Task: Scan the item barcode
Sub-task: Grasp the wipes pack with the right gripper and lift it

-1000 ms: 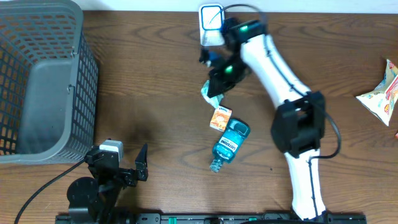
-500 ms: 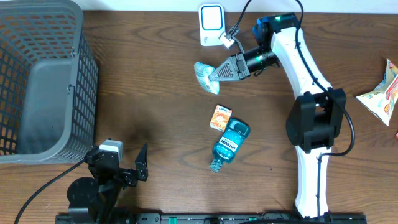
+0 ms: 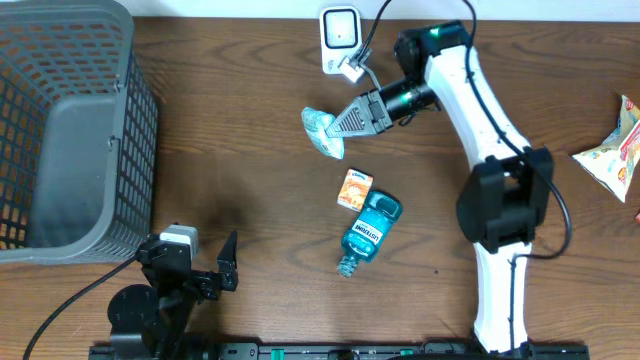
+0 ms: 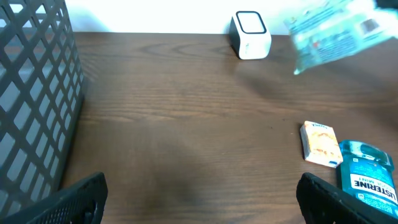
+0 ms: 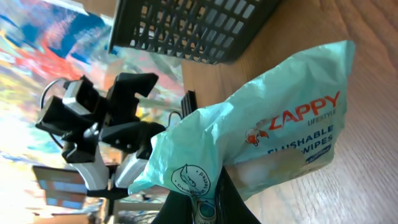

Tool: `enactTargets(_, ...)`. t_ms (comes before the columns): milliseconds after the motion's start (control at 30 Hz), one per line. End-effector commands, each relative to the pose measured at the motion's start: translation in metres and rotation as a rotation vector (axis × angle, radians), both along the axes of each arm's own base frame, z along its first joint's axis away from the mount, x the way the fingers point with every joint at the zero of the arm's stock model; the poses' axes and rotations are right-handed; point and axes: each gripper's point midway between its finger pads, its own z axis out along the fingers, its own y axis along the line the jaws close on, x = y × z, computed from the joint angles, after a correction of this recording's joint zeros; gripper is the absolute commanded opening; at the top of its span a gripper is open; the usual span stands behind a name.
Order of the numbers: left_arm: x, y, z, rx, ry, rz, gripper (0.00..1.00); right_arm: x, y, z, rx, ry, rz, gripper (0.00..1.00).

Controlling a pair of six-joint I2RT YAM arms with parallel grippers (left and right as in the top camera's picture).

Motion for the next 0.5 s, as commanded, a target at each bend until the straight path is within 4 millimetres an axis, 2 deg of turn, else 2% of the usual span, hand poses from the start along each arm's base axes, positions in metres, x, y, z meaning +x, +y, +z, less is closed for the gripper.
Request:
enactTargets(0, -0.001, -0.001, 0.005, 0.008, -0.016, -0.012, 0.97, -0.03, -0.004, 0.062, -0.012, -0.146, 0.01, 0.01)
enactTargets(133, -0.001, -0.001, 0.005, 0.008, -0.016, -0.012, 0.97, -0.063, -0.01, 0.088, -0.015, -0.202, 0.023, 0.01)
enactTargets(200, -0.001, -0.001, 0.005, 0.008, -0.016, -0.012, 0.97, -0.08, -0.016, 0.091, -0.017, -0.189, 0.024, 0.01)
enactTargets(300, -0.001, -0.001, 0.005, 0.008, -0.016, -0.012, 0.97, -0.106, -0.022, 0.087, 0.009, -0.124, 0.026, 0.01)
enactTargets(467, -0.001, -0.001, 0.005, 0.008, -0.016, -0.012, 0.97, -0.144, -0.027, 0.066, 0.121, -0.002, 0.03, 0.01)
